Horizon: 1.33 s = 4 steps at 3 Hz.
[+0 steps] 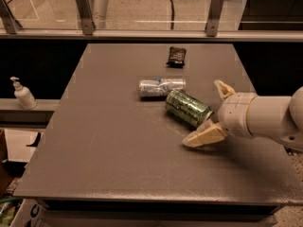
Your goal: Move green can near redbull can
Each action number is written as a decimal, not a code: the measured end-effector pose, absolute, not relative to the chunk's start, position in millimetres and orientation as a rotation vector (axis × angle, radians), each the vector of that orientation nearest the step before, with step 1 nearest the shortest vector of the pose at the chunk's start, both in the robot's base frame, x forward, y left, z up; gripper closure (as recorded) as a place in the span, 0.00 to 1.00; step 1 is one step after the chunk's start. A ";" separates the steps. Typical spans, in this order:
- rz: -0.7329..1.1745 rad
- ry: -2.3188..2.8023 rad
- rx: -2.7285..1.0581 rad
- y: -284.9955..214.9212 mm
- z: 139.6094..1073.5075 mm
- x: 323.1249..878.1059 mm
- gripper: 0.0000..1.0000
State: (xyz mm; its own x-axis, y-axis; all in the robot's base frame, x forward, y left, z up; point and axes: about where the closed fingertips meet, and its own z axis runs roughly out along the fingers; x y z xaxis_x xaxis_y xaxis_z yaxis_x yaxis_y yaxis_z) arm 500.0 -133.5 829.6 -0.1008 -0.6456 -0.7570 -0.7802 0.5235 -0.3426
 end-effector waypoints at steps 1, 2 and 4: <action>0.193 1.806 -1.166 -141.3 837.8 498.9 0.00; 0.236 1.785 -1.118 -156.2 853.8 496.5 0.00; 0.297 1.761 -1.085 -173.4 871.8 483.7 0.00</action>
Offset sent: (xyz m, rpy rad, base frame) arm -0.0060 -0.0503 0.0446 0.1775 -0.0157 -0.0260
